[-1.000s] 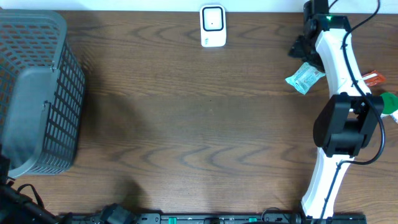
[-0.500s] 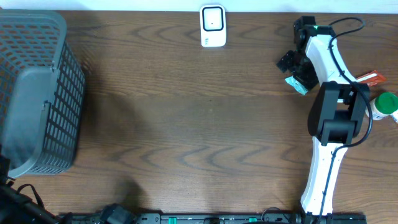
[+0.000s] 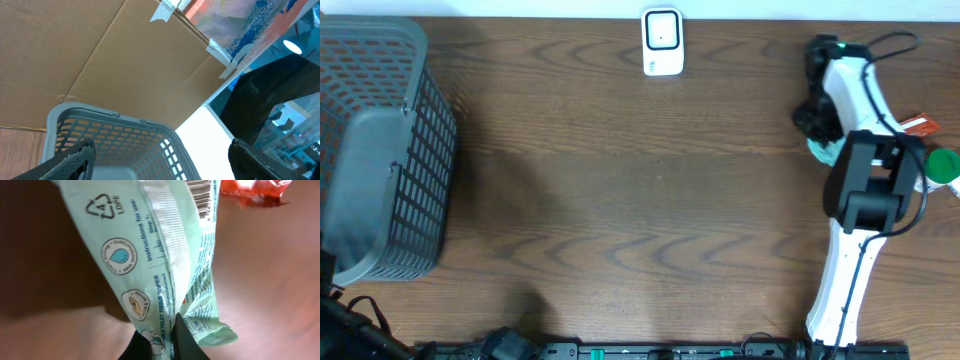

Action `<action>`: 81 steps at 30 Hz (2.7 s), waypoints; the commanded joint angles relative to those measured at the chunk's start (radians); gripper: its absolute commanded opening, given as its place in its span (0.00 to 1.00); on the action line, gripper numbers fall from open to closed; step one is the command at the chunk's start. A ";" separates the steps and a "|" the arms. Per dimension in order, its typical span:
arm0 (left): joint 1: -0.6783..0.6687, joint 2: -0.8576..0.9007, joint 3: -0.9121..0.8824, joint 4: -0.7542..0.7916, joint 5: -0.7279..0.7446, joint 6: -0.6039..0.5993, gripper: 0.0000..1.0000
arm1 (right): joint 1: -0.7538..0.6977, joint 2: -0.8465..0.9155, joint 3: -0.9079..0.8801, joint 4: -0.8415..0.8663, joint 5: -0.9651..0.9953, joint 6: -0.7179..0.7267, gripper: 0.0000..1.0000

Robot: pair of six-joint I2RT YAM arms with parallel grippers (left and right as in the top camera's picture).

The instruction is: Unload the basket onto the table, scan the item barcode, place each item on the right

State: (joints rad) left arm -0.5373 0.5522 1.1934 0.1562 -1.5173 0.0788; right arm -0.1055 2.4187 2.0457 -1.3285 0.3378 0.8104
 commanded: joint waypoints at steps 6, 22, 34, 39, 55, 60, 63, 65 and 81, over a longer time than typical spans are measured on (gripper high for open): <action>0.004 -0.005 0.002 0.002 -0.051 0.006 0.85 | -0.183 -0.033 0.000 -0.071 0.064 -0.019 0.04; 0.004 -0.005 0.002 0.002 -0.051 0.006 0.85 | -0.137 -0.460 0.002 0.060 -0.687 -0.857 0.99; 0.004 -0.005 0.002 0.002 -0.051 0.006 0.85 | -0.109 -0.789 0.002 0.060 -0.683 -0.857 0.99; 0.004 -0.005 0.002 0.002 -0.051 0.006 0.85 | -0.109 -0.827 0.002 0.060 -0.683 -0.857 0.99; 0.004 -0.005 0.002 0.002 -0.051 0.006 0.85 | -0.084 -1.021 0.002 0.034 -0.683 -0.857 0.99; 0.004 -0.005 0.002 0.002 -0.051 0.006 0.86 | -0.083 -1.189 0.002 0.040 -0.676 -0.857 0.99; 0.004 -0.005 0.002 0.002 -0.051 0.006 0.85 | -0.083 -1.291 0.002 0.048 -0.676 -0.857 0.99; 0.004 -0.005 0.002 0.002 -0.051 0.006 0.85 | -0.080 -1.358 0.002 0.055 -0.676 -0.857 0.99; 0.004 -0.005 0.002 0.002 -0.051 0.006 0.85 | 0.083 -1.830 -0.029 0.045 -0.593 -0.858 0.99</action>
State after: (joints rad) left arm -0.5373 0.5522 1.1934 0.1562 -1.5173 0.0792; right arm -0.0414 0.6292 2.0415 -1.2812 -0.2714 -0.0357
